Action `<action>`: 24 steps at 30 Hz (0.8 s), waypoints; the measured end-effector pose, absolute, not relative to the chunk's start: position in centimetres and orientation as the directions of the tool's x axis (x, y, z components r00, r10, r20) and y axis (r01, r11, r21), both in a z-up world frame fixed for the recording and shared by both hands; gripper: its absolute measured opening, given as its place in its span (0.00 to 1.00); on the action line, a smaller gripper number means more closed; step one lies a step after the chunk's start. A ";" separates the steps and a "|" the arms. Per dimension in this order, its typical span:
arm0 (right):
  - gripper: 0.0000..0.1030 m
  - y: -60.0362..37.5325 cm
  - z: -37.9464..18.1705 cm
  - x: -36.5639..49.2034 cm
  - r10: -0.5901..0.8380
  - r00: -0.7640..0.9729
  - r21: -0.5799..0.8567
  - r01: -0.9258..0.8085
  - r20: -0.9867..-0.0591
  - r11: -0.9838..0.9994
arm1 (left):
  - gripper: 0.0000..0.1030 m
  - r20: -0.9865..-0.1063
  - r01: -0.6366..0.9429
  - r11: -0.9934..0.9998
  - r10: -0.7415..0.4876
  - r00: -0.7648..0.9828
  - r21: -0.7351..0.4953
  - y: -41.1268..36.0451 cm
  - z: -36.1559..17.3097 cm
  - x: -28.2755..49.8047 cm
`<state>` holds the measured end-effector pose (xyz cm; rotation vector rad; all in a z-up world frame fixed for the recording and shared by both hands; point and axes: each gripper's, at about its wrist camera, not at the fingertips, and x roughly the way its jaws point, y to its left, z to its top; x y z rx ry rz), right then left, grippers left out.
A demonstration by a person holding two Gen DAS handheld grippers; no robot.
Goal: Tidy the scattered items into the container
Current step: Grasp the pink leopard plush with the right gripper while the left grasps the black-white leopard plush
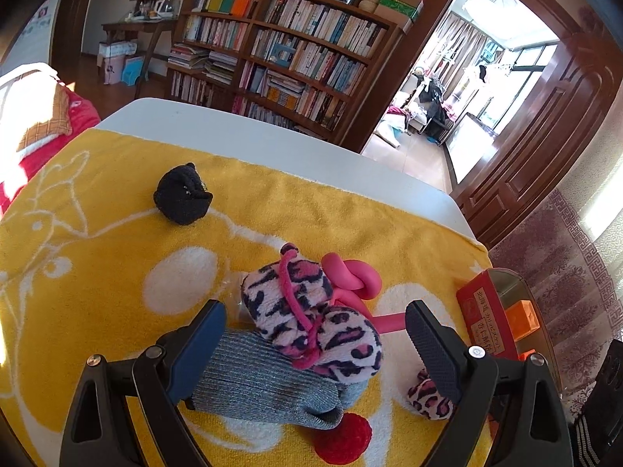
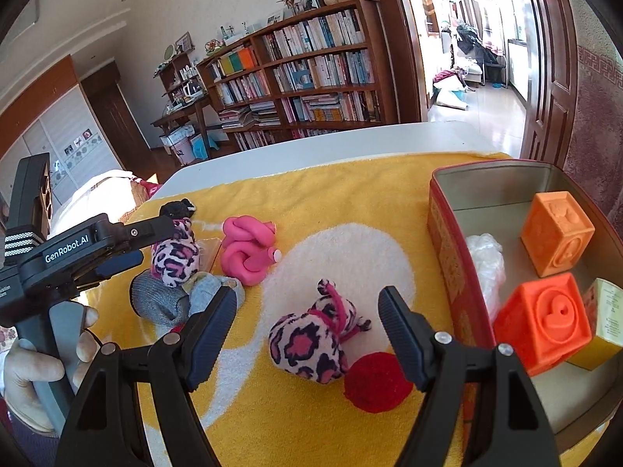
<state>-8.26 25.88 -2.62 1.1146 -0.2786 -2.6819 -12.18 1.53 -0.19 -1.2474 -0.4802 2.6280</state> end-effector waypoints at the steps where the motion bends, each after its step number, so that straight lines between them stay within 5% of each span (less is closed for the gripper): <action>1: 0.76 25.7 -2.8 -8.3 -0.278 -0.682 0.257 0.135 -0.676 -0.957 | 0.92 -0.720 -0.036 -0.931 0.304 -0.623 -0.362 1.7 -0.4 -12.4; 12: 0.76 24.5 -4.0 -8.5 -0.280 -0.654 0.224 0.171 -0.703 -0.960 | 0.92 -0.740 -0.070 -0.956 0.267 -0.618 -0.286 3.3 -2.1 -14.0; 16: 0.76 24.4 -4.7 -8.7 -0.276 -0.636 0.218 0.170 -0.720 -0.961 | 0.72 -0.745 -0.073 -0.967 0.237 -0.623 -0.246 3.2 -2.6 -14.1; 24: 0.76 23.8 -5.6 -8.7 -0.238 -0.623 0.160 0.180 -0.745 -0.971 | 0.62 -0.719 -0.064 -0.958 0.254 -0.647 -0.281 2.0 -1.9 -13.5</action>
